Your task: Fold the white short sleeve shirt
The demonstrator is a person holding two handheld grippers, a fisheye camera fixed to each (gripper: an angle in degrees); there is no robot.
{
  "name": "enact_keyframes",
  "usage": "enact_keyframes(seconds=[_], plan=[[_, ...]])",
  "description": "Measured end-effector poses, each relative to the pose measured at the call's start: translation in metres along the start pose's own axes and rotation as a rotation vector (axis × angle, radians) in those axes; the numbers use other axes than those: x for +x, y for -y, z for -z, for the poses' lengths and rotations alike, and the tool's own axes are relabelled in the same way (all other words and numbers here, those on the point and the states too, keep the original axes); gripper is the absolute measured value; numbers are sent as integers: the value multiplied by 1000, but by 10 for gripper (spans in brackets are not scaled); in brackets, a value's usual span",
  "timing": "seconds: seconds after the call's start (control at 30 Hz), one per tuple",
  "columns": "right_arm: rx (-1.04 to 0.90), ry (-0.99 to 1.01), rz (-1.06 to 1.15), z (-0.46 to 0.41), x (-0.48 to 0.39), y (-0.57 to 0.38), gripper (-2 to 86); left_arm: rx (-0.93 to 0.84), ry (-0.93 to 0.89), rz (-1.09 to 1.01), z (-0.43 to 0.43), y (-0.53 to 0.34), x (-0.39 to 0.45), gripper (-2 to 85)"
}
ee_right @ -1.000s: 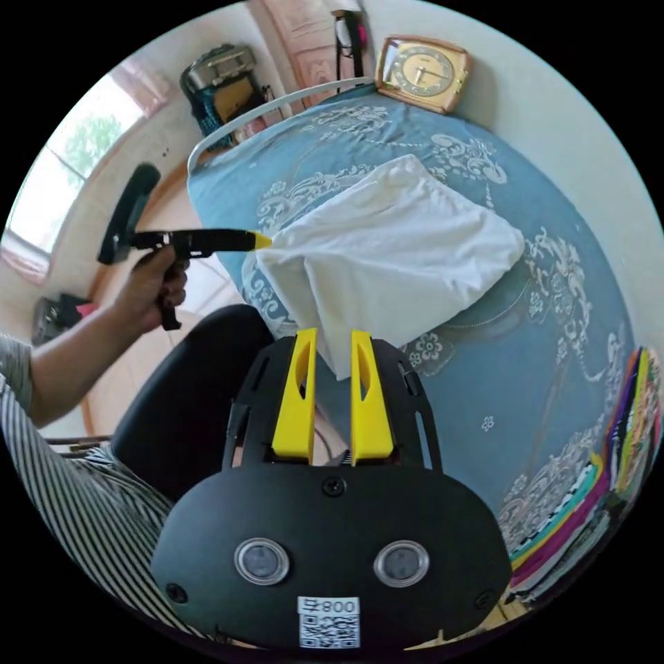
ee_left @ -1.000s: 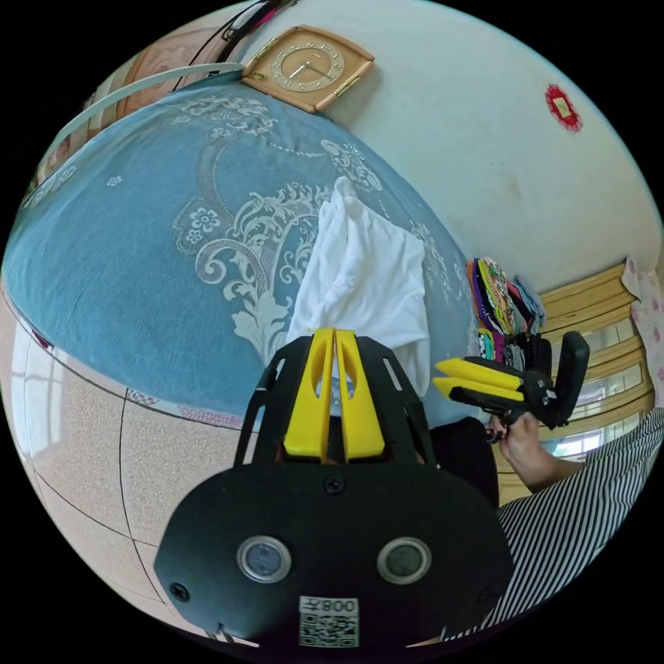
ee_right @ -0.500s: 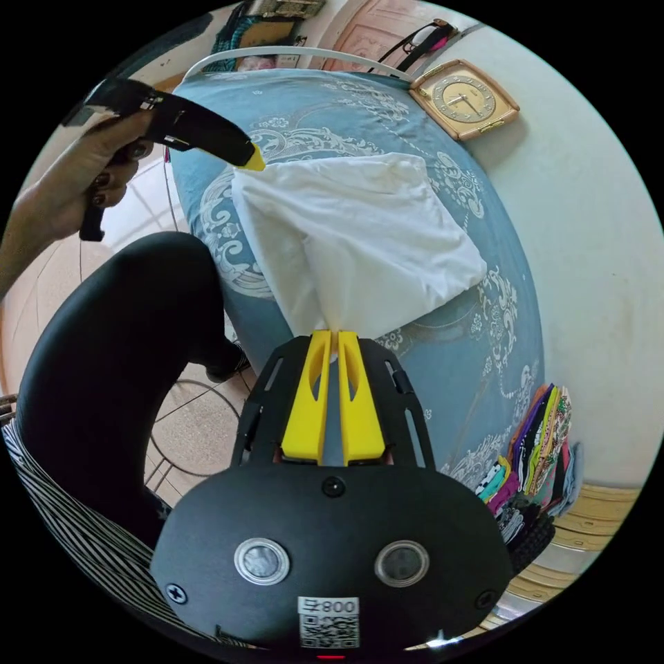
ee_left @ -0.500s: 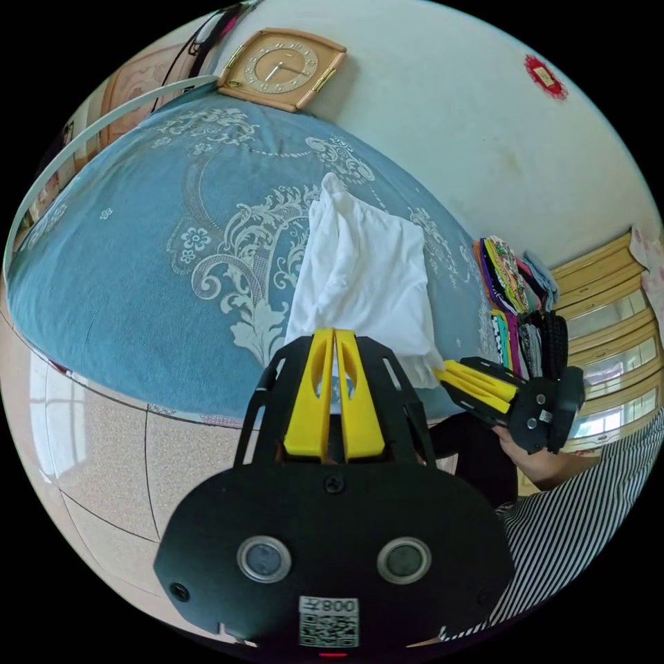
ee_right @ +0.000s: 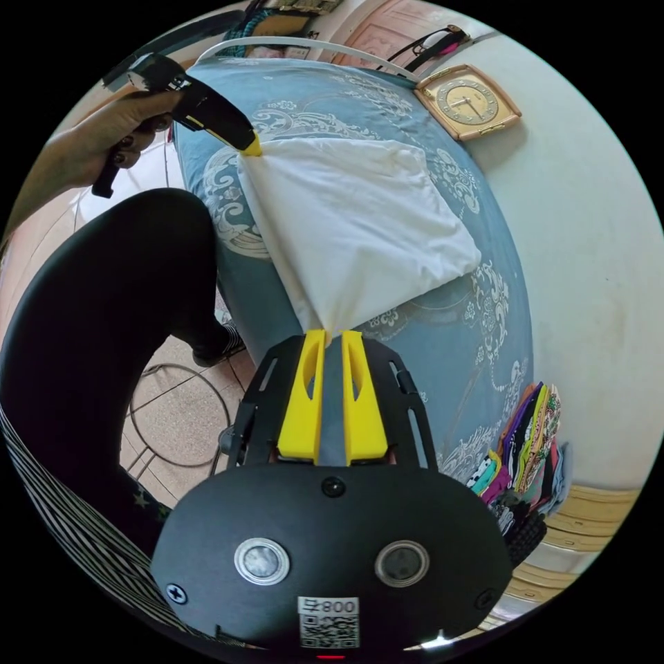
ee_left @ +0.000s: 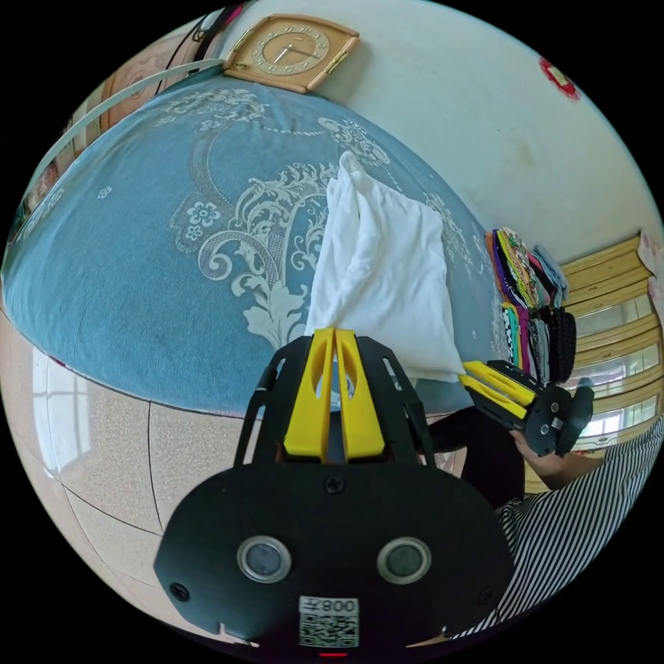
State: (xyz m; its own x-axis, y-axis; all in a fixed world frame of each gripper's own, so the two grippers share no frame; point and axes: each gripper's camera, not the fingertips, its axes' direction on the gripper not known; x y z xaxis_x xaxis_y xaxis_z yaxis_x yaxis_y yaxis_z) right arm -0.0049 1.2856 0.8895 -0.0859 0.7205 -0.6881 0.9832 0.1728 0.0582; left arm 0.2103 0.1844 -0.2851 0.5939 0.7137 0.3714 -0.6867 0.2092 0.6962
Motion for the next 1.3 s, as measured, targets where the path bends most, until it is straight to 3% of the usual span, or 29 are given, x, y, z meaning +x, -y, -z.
enact_keyframes(seconds=[0.6,0.73,0.97,1.07,1.13,1.3], plan=[[-16,48,76,-35,2,-76,7,-7,24,27,-13,-48,26,1],[-74,169,6,-58,31,-115,3,34,5,56,-1,-63,37,2],[108,482,-274,-94,127,-125,3,77,-47,-13,-19,-53,76,2],[65,589,-272,-150,135,-124,4,-16,113,-38,-47,-54,79,2],[-7,622,-260,-189,129,-132,4,-2,93,-63,-54,-65,73,2],[54,643,-285,-230,138,-172,4,-17,58,-33,-56,-83,69,1]])
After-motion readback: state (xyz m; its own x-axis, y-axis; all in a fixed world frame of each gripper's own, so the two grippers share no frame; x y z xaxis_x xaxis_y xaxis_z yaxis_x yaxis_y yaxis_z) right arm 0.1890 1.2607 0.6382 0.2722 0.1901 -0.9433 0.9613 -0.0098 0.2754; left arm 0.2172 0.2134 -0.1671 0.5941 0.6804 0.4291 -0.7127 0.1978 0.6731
